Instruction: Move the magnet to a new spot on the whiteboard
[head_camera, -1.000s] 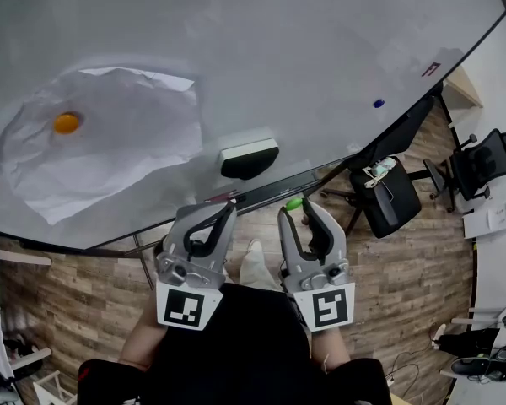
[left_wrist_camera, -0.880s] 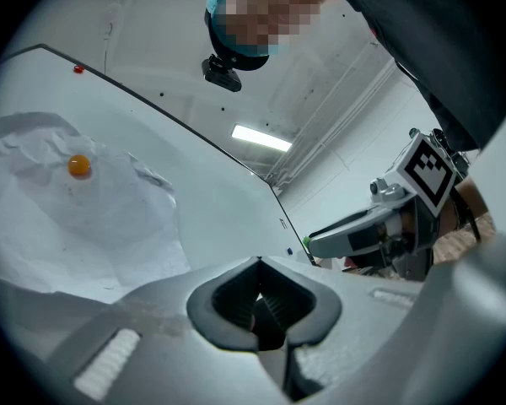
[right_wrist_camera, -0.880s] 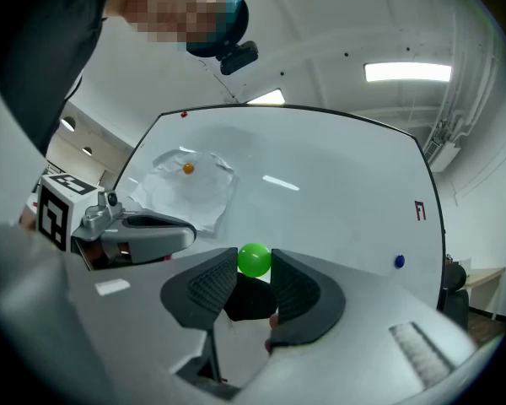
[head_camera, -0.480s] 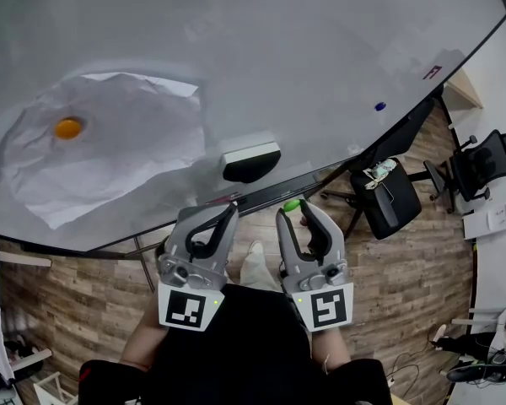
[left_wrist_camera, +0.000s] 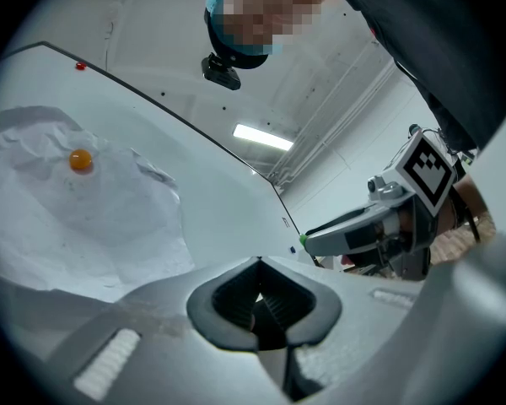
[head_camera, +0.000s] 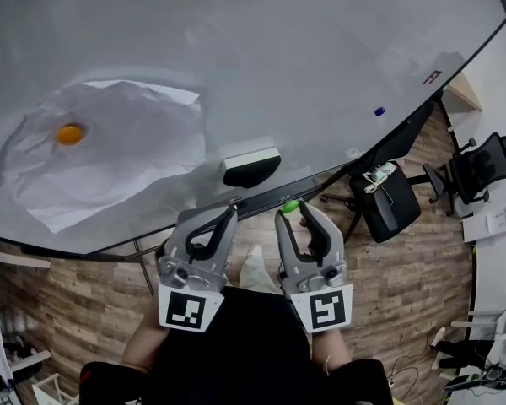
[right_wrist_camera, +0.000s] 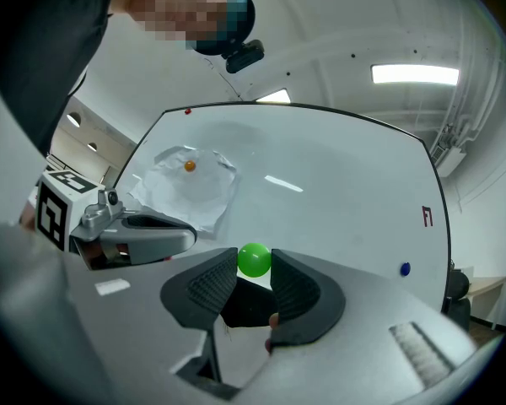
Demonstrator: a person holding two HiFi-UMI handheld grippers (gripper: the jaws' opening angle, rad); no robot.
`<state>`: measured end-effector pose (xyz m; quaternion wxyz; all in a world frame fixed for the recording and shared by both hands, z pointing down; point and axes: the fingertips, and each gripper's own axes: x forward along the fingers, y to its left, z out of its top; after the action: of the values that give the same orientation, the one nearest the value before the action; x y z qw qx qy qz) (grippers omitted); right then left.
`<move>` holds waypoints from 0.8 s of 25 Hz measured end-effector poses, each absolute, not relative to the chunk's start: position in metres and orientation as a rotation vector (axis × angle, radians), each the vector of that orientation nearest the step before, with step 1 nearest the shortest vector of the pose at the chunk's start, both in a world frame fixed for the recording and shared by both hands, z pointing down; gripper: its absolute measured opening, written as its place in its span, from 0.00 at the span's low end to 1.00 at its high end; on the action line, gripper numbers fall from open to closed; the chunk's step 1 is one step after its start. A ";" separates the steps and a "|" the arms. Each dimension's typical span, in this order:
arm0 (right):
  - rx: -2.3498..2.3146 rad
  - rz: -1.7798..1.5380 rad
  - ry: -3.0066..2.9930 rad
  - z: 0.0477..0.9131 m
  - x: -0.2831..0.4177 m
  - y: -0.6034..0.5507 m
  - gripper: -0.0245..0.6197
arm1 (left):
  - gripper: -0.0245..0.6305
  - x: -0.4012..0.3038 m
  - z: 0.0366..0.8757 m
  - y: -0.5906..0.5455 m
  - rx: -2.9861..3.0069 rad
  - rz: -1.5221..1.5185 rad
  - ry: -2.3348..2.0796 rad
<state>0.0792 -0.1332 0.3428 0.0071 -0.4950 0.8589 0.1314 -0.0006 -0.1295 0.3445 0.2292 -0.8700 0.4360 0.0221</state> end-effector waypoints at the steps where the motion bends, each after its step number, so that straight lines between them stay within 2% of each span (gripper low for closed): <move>1: -1.546 0.413 2.687 0.342 0.079 -0.134 0.24 | 0.03 -0.001 0.345 -0.130 -2.394 0.061 1.203; 20: -1.521 0.606 2.662 0.290 0.079 -0.141 0.24 | 0.03 -0.008 0.340 -0.129 -2.371 0.081 1.232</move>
<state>0.0789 -0.1408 0.2901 0.0084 -0.4866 0.8518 0.1938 -0.0082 -0.1293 0.3397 0.2320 -0.8627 0.4484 0.0296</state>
